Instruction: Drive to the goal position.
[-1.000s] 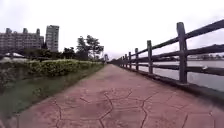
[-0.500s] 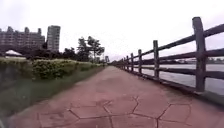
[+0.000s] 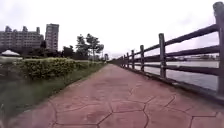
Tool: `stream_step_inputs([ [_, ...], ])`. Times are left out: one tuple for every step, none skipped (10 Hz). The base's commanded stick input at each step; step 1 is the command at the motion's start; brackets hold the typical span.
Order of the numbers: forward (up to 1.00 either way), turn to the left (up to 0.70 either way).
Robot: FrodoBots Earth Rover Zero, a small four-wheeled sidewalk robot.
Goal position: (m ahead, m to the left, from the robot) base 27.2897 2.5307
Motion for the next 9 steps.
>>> stream_step_inputs([
  [1.00,0.00],
  [1.00,0.00],
  [1.00,0.00],
  [1.00,0.00],
  [1.00,0.00],
  [1.00,0.00],
  [1.00,0.00],
  [1.00,0.00],
  [1.00,0.07],
])
